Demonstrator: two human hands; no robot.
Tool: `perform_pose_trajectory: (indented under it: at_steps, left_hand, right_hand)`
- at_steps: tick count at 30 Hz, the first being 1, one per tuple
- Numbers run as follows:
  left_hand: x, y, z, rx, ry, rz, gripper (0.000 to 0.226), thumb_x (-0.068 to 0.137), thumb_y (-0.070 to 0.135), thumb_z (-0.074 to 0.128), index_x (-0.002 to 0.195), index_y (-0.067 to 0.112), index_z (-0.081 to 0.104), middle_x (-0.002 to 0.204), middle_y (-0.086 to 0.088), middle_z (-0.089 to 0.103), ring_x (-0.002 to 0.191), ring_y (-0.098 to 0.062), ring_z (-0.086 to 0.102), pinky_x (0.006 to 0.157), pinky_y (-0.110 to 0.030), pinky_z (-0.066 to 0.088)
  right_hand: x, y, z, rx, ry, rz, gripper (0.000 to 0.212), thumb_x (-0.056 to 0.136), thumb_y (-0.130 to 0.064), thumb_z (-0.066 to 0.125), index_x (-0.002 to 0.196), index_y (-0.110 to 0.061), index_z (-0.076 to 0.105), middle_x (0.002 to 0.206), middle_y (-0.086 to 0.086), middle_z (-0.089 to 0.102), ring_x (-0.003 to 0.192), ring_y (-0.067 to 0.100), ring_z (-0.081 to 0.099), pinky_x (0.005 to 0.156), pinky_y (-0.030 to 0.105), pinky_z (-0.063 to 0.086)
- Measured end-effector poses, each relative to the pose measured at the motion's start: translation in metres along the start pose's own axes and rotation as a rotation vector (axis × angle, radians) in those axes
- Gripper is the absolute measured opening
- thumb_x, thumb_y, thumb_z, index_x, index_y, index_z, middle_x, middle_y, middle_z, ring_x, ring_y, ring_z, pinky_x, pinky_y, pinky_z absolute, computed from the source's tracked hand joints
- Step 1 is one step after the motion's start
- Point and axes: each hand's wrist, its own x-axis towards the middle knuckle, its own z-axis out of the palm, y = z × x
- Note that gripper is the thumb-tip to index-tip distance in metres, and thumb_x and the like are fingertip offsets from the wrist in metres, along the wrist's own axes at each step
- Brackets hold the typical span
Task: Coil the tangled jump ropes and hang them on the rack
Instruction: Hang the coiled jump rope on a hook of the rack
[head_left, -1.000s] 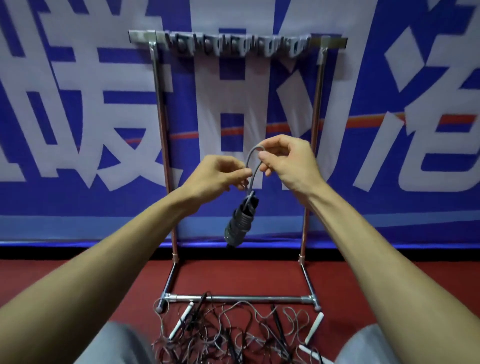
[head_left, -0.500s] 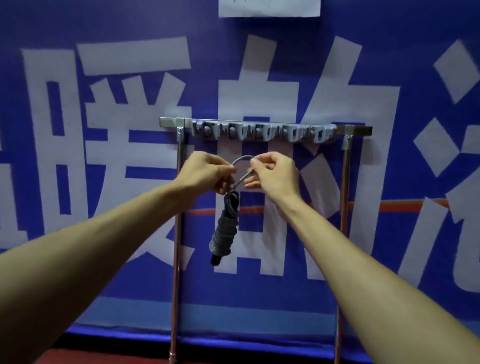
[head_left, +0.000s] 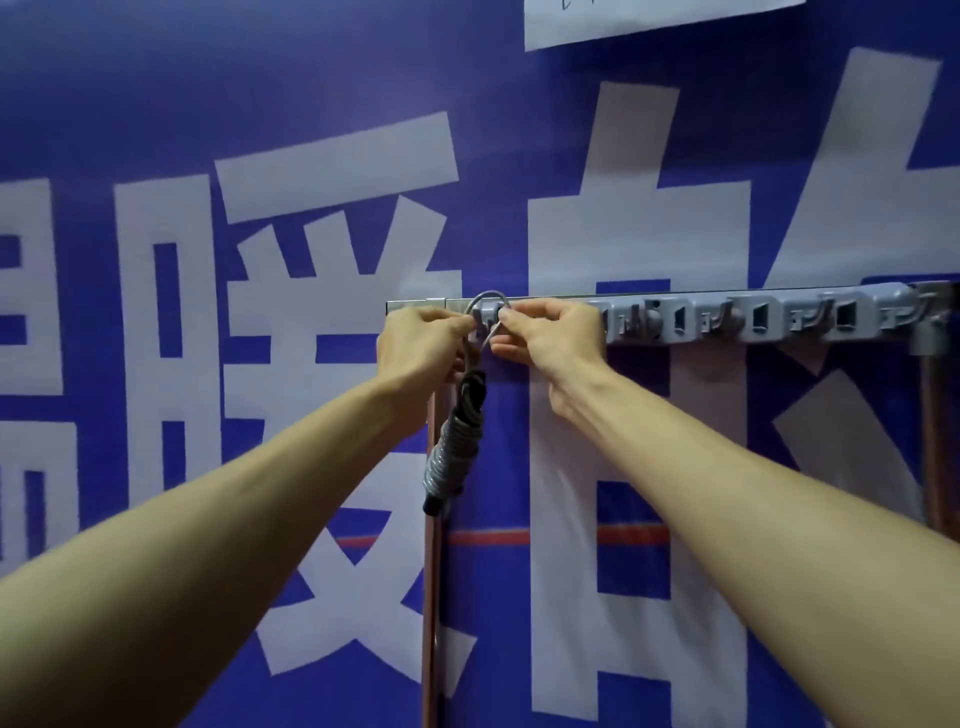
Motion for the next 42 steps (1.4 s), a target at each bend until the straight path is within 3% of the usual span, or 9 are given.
perform_pose_trajectory:
  at_steps: [4,11,15,20,25,28,34,37,42]
  left_hand:
    - [0.031,-0.005,-0.005,0.021,0.055,-0.009,0.018,0.087,0.007,0.063,0.07,0.011,0.068,0.06,-0.006,0.062,0.053,-0.017,0.056,0.054,-0.027,0.053]
    - [0.053,-0.026,0.004,0.065,0.063,-0.064,0.016,0.084,0.01,0.066,0.069,0.006,0.069,0.064,-0.009,0.06,0.058,-0.02,0.055,0.069,-0.038,0.058]
    - [0.047,-0.026,0.006,0.075,0.04,-0.082,0.011,0.086,0.008,0.064,0.08,0.0,0.071,0.063,-0.009,0.058,0.05,-0.016,0.053,0.056,-0.029,0.056]
    - [0.032,-0.029,-0.001,0.129,-0.081,-0.095,0.012,0.09,0.007,0.062,0.091,-0.003,0.07,0.066,-0.009,0.063,0.051,-0.016,0.056,0.049,-0.023,0.054]
    - [0.003,-0.022,-0.012,0.196,-0.226,-0.108,0.026,0.091,0.002,0.055,0.115,0.006,0.063,0.093,-0.012,0.068,0.076,-0.019,0.064,0.078,-0.036,0.056]
    - [-0.026,-0.018,-0.016,0.237,-0.213,-0.103,0.043,0.091,0.005,0.053,0.134,0.009,0.052,0.116,-0.012,0.064,0.097,-0.021,0.061,0.089,-0.036,0.051]
    - [-0.126,0.004,-0.013,0.107,-0.26,-0.159,0.019,0.09,0.0,0.049,0.095,0.011,0.064,0.088,-0.011,0.061,0.075,-0.021,0.055,0.062,-0.022,0.046]
    - [-0.182,0.005,-0.011,0.093,-0.302,-0.208,0.025,0.091,0.003,0.049,0.108,0.01,0.066,0.091,-0.007,0.066,0.076,-0.017,0.061,0.063,-0.02,0.047]
    - [-0.29,-0.014,-0.015,0.105,-0.39,-0.33,0.021,0.093,0.008,0.046,0.097,0.013,0.065,0.085,-0.003,0.064,0.07,-0.014,0.061,0.064,-0.021,0.042]
  right_hand:
    - [0.03,0.013,0.023,-0.036,0.049,0.029,0.014,0.086,0.0,0.066,0.073,-0.004,0.061,0.062,0.008,0.062,0.04,0.007,0.059,0.051,0.02,0.056]
    - [0.045,0.019,0.04,-0.139,0.146,0.05,0.008,0.084,0.002,0.061,0.076,0.001,0.063,0.053,0.008,0.06,0.035,0.012,0.057,0.044,0.023,0.051]
    - [0.046,0.021,0.038,-0.04,0.138,0.151,0.022,0.086,0.003,0.059,0.065,-0.004,0.057,0.055,0.009,0.057,0.034,0.013,0.054,0.04,0.022,0.046]
    - [0.041,0.031,0.033,-0.121,0.133,0.217,0.012,0.087,0.006,0.052,0.084,-0.003,0.06,0.062,0.011,0.058,0.034,0.012,0.053,0.039,0.021,0.045]
    - [0.018,0.02,0.014,-0.22,0.105,0.196,0.027,0.087,0.007,0.048,0.066,-0.008,0.058,0.064,0.011,0.06,0.046,0.017,0.057,0.047,0.025,0.049]
    - [-0.016,-0.002,-0.001,-0.256,-0.003,0.221,0.024,0.089,0.007,0.047,0.072,-0.004,0.059,0.07,0.012,0.058,0.05,0.016,0.053,0.044,0.022,0.047]
    - [-0.101,-0.039,-0.05,-0.395,-0.131,0.263,0.018,0.092,0.004,0.049,0.103,0.003,0.063,0.088,0.016,0.063,0.065,0.019,0.06,0.053,0.025,0.054]
    - [-0.156,-0.053,-0.078,-0.44,-0.169,0.279,0.018,0.092,0.002,0.053,0.108,0.005,0.062,0.089,0.016,0.061,0.07,0.02,0.055,0.049,0.021,0.051]
    - [-0.251,-0.05,-0.125,-0.545,-0.254,0.326,0.017,0.092,-0.007,0.059,0.108,-0.002,0.065,0.092,0.013,0.067,0.077,0.018,0.063,0.063,0.027,0.058]
